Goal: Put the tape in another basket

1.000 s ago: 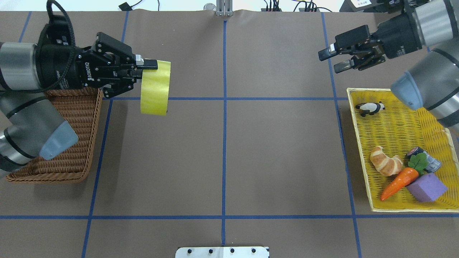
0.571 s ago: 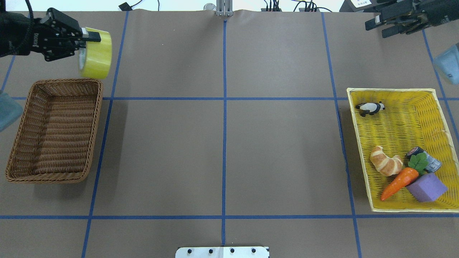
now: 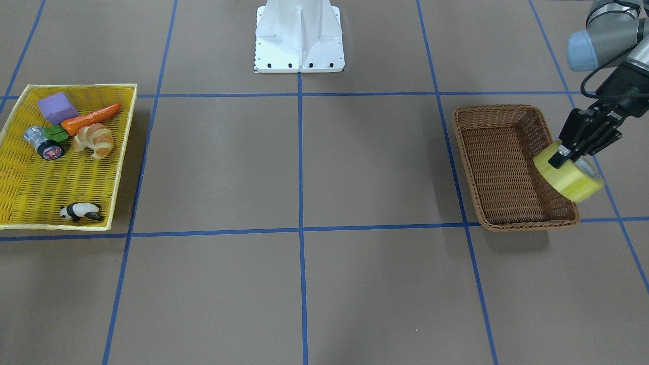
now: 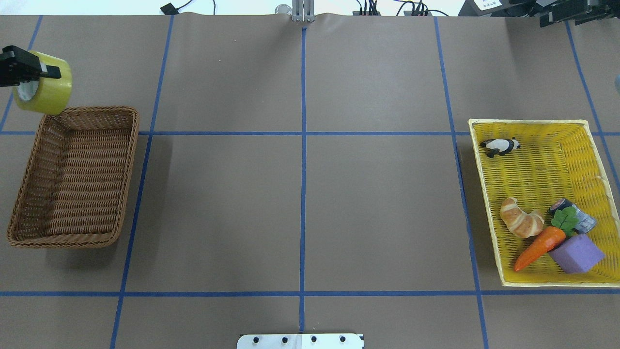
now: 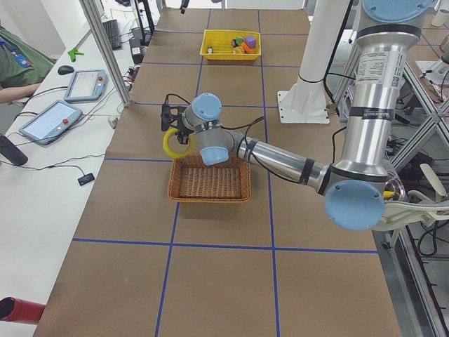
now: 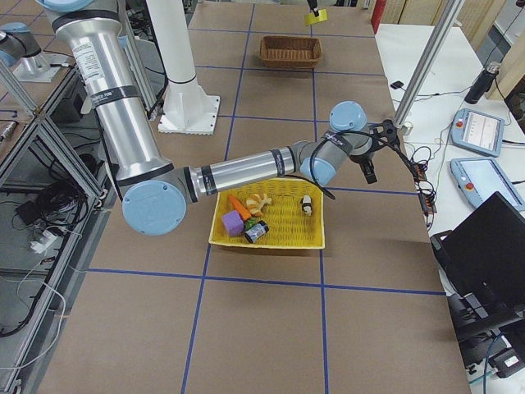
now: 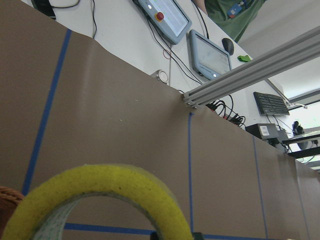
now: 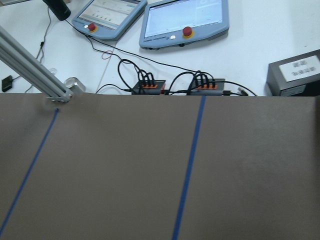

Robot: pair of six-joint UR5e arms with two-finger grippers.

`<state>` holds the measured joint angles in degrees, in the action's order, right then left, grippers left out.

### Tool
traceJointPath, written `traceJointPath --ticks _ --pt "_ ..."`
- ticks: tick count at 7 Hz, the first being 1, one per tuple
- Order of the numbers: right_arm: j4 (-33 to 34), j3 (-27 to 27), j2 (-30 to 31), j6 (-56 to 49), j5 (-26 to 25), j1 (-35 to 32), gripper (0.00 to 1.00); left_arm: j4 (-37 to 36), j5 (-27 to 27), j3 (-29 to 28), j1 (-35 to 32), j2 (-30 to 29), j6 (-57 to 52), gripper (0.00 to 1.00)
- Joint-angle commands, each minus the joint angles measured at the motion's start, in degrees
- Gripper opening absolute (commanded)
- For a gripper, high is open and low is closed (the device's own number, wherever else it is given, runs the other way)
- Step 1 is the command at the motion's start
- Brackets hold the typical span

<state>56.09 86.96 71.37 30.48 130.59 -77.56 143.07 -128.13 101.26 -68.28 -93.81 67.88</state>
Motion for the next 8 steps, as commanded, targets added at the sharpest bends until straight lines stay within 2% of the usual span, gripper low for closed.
traceJointPath --ticks 1,2,3,4,5,8 --pt "18.72 3.56 0.44 -15.57 -1.04 -1.98 1.00 -7.50 0.16 0.51 2.35 2.49 -5.91 0.00" --pt "27.23 5.48 0.44 -19.46 -1.21 -1.90 1.00 -11.90 1.29 1.30 5.24 2.32 -6.36 0.00" --pt "35.15 7.24 0.27 -23.50 -2.78 -0.85 1.00 -17.86 5.48 3.13 8.40 2.49 -8.27 0.00" --pt "39.84 7.78 -0.34 -27.98 -4.71 -0.84 1.00 -27.14 10.83 5.76 12.34 2.49 -10.47 0.00" --pt "42.15 8.48 -0.26 -28.11 -4.56 -0.84 1.00 -35.24 13.05 8.48 14.82 2.05 -13.01 0.00" --pt "42.70 9.19 0.79 -28.20 -3.24 -0.84 1.00 -37.16 13.08 8.69 16.33 1.88 -14.80 0.00"
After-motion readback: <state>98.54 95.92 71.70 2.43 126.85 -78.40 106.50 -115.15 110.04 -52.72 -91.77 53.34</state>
